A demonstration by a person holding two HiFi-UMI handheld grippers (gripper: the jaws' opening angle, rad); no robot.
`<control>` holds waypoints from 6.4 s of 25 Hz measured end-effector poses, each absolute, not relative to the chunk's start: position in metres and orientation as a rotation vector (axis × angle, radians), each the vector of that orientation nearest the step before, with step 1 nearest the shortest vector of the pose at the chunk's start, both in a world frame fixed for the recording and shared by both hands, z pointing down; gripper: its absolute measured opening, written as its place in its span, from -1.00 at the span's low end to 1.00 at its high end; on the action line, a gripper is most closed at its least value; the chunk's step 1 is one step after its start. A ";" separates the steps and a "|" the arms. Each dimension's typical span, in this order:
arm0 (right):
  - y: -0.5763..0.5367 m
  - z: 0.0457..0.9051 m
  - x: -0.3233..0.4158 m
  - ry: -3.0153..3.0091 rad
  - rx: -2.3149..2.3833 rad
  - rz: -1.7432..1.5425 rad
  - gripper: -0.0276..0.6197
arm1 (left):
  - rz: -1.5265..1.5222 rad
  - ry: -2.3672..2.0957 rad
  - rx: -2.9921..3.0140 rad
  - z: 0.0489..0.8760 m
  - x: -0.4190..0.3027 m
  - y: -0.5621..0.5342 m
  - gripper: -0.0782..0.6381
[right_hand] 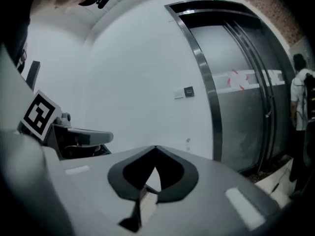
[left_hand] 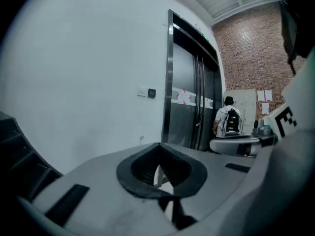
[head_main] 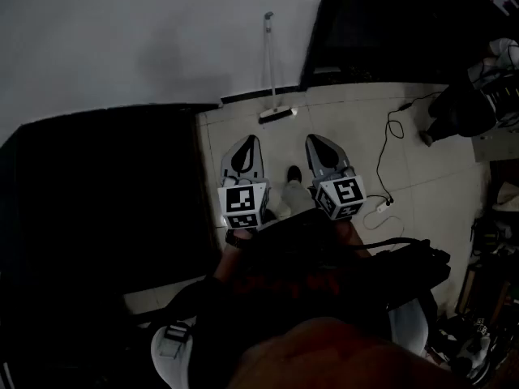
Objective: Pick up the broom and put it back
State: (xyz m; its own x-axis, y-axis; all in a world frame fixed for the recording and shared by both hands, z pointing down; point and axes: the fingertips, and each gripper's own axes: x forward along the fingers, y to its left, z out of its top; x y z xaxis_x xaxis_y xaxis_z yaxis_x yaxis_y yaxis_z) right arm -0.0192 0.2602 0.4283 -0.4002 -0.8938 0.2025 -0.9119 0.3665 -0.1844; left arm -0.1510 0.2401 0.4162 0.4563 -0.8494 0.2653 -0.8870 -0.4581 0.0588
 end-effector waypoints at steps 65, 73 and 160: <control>-0.189 0.813 0.018 -2.070 1.055 0.385 -0.64 | 0.567 -1.493 1.973 0.547 -0.163 -0.038 -0.77; -0.175 0.611 0.061 -2.329 1.373 0.361 -0.65 | 0.459 -1.535 2.212 0.483 -0.138 -0.074 -0.77; -0.267 0.834 0.049 -2.143 1.424 1.155 -0.50 | 0.314 -1.597 2.054 0.462 -0.126 -0.049 -0.77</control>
State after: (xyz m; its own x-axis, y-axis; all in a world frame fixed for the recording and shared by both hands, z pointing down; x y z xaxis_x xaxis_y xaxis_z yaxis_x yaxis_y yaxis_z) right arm 0.0485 -0.2666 0.8338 -0.4521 -0.6184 0.6428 -0.8769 0.1764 -0.4470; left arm -0.1258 -0.0494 0.4617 0.2800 -0.8322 0.4786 -0.9514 -0.1739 0.2542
